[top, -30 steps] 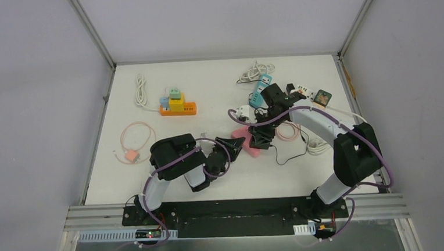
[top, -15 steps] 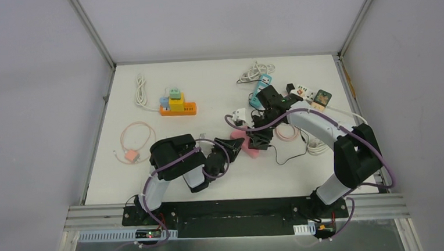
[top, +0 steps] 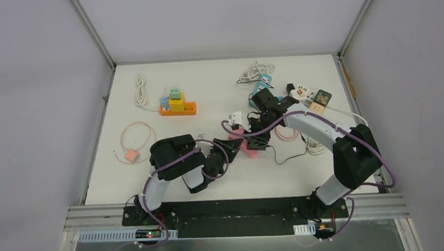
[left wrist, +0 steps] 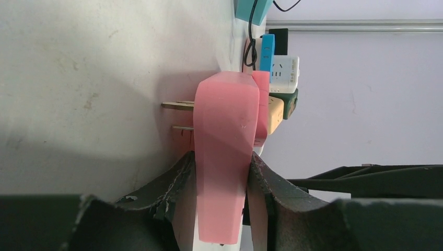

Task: Pull the plug off the socket
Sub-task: Remove the plug from the socket.

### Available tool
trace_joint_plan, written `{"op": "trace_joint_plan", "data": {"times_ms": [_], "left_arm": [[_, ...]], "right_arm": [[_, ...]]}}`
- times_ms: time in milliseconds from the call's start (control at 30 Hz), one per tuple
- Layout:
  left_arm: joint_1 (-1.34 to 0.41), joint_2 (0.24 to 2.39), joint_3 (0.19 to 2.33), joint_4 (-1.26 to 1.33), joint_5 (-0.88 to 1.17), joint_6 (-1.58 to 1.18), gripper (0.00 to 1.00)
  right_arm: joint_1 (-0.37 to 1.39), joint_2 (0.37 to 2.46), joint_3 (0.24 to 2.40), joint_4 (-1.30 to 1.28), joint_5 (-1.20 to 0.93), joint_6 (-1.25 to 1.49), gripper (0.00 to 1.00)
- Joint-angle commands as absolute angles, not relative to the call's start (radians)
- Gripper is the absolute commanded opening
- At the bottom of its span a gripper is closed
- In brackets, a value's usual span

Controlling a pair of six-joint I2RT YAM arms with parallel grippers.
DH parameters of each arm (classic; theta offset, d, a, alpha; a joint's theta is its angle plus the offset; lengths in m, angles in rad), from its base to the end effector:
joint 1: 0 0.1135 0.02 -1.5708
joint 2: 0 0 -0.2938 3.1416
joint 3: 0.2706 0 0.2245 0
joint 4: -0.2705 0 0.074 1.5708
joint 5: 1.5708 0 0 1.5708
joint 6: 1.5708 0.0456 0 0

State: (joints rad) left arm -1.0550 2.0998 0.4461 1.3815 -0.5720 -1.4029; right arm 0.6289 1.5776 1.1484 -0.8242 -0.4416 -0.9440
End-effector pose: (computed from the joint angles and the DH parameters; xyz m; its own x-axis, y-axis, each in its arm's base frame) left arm 0.1785 -0.2648 0.1164 -0.4898 -0.8170 -0.3044 -0.0514 0.3756 -0.9254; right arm 0.2147 0.1803 0.2624 0.0675 -0.8564 -0.5120 -0.9975 -0.0698 -0.0147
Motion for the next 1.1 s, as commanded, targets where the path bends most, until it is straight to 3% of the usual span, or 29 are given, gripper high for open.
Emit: {"op": "trace_joint_plan", "data": {"times_ms": [0, 133, 367, 700, 933, 1067], "left_arm": [[-1.046, 2.133, 0.443, 1.218, -0.606, -1.382, 0.00], [-1.045, 2.135, 0.446, 1.212, -0.607, -1.378, 0.00], [-1.045, 2.132, 0.444, 1.212, -0.610, -1.371, 0.00], [-1.047, 2.120, 0.449, 1.191, -0.612, -1.355, 0.00], [-1.046, 2.122, 0.451, 1.186, -0.616, -1.355, 0.00], [-1.045, 2.119, 0.453, 1.179, -0.620, -1.353, 0.00]], "right_arm": [[0.551, 1.564, 1.191, -0.903, -0.597, -0.923, 0.00], [0.533, 1.546, 1.168, -0.909, -0.674, -0.929, 0.00], [0.743, 1.555, 1.207, -0.976, -0.732, -0.983, 0.00], [0.585, 1.535, 1.157, -0.908, -0.603, -0.943, 0.00], [0.767, 1.536, 1.190, -0.959, -0.723, -0.965, 0.00], [0.780, 1.562, 1.199, -0.949, -0.656, -0.953, 0.00]]}}
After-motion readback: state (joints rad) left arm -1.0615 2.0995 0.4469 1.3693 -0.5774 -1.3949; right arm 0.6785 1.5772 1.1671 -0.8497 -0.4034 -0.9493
